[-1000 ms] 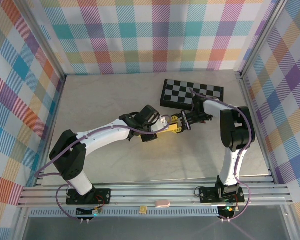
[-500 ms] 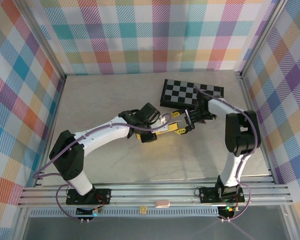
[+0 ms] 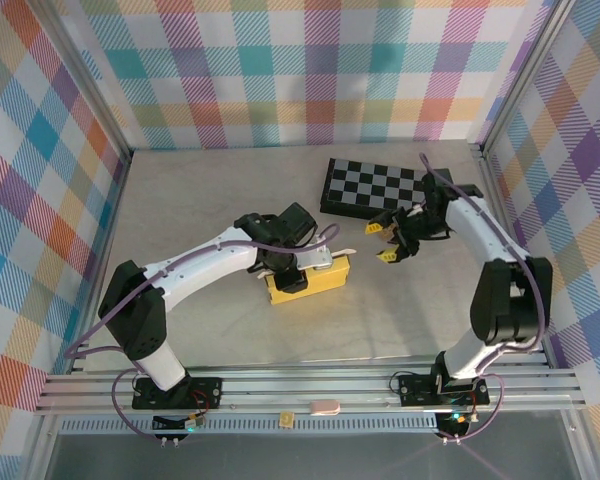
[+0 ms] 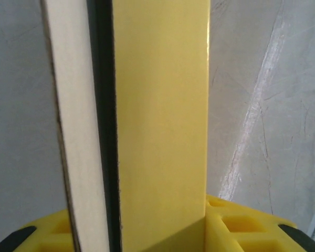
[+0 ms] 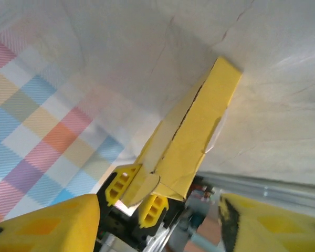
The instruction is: Fold the paper box
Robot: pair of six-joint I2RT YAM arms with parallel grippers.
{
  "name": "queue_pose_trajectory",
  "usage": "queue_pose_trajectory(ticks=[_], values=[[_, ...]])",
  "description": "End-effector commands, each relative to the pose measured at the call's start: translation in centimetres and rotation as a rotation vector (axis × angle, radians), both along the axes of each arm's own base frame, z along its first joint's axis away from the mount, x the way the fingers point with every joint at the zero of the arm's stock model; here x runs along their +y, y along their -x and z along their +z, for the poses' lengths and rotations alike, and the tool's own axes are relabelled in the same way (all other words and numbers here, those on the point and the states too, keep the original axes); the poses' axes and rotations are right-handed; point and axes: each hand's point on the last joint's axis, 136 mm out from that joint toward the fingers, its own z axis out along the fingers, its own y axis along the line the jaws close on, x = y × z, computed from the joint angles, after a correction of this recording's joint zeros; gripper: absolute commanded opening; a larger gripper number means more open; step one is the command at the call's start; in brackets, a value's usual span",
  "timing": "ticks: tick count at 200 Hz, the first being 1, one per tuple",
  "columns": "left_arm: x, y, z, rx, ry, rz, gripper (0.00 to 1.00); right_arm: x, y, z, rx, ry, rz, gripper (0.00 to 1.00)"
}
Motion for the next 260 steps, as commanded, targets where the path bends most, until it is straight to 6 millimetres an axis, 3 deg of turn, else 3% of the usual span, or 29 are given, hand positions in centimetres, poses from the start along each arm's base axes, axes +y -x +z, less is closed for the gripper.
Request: queue_pose_trajectory(ticks=[1,25,48,65,148,201,260], values=[[0.9,0.5,-0.3,0.057,-0.020,0.035,0.41,-2.5,-0.9,2.4,-0.293,0.225,0.072,0.42],[0.9,-0.2,-0.3,0.046,0.002,0.060,0.43,-1.3,-1.1,3.7,-0.621,0.366,0.276,0.30],[0.8,-0.6,0.0,0.045,0.017,0.068,0.44,1.6,-0.1,5.0,-0.946,0.429,0.527,0.30],[0.5,-0.6,0.1,0.047,0.021,0.063,0.44,2.5,0.5,4.9,-1.050,0.435,0.653,0.30],[0.5,-1.0,0.2,0.043,0.009,0.058,0.44,5.0,2.1,1.3,-1.116,0.413,1.156,0.41],[0.3,-1.1,0.6,0.040,0.019,0.058,0.45,7.2,1.5,1.5,-1.111,0.304,1.216,0.39],[-0.2,-1.4,2.0,0.018,0.058,0.064,0.46,6.7,1.4,0.2,-1.070,0.350,1.237,0.34]])
